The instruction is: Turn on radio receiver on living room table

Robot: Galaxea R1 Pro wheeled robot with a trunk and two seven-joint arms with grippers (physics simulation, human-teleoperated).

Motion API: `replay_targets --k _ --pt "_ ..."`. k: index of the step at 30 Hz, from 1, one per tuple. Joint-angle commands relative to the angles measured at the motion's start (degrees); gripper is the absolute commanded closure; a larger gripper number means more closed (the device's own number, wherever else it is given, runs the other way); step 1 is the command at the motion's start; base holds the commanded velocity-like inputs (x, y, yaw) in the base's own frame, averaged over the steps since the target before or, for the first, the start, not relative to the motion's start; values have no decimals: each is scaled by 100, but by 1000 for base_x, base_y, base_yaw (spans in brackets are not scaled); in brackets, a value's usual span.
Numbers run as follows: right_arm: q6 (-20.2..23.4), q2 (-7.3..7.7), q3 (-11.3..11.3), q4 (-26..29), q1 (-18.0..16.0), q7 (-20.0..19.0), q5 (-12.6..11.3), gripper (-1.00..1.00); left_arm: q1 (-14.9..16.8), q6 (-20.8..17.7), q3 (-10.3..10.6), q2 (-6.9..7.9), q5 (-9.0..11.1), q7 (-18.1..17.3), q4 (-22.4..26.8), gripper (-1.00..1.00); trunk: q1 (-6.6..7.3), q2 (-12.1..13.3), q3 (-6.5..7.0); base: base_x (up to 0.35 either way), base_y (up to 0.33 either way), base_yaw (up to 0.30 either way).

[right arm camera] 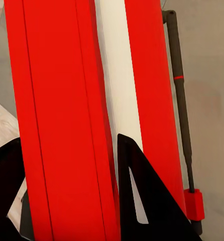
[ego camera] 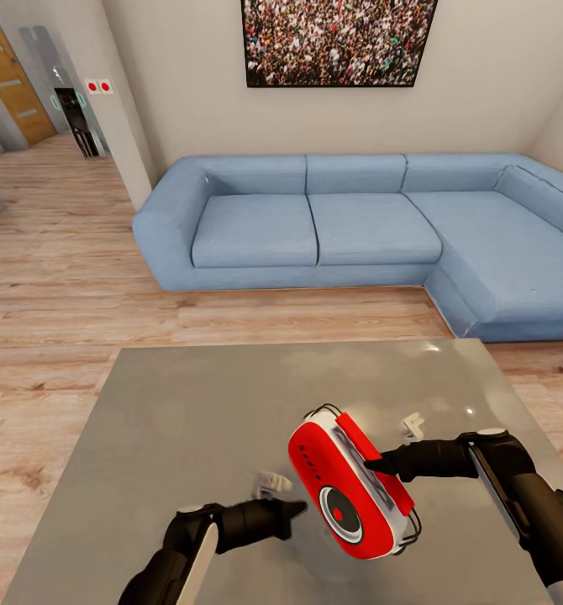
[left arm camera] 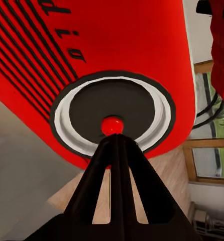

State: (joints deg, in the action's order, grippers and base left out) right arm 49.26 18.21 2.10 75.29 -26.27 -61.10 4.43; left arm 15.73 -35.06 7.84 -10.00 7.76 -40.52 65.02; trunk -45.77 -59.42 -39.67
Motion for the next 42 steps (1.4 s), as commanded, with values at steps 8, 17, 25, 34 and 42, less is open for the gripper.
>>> replay_targets --k 8,17,25,34,42 --pt "22 1 2 3 0 1 -38 100 228 333 301 0 265 17 -582 100 0 0 0 0 0 0" --pt "22 0 1 3 0 1 -38 100 357 534 322 0 430 32 -907 100 0 0 0 0 0 0" --pt "22 0 4 3 0 1 -38 100 360 544 370 0 444 43 -993 100 0 0 0 0 0 0" --pt "20 -1 9 3 0 1 -38 100 371 552 393 0 446 44 -1065 100 0 0 0 0 0 0" --pt "13 -2 20 3 0 1 -30 100 702 810 400 0 501 59 -1474 100 0 0 0 0 0 0"
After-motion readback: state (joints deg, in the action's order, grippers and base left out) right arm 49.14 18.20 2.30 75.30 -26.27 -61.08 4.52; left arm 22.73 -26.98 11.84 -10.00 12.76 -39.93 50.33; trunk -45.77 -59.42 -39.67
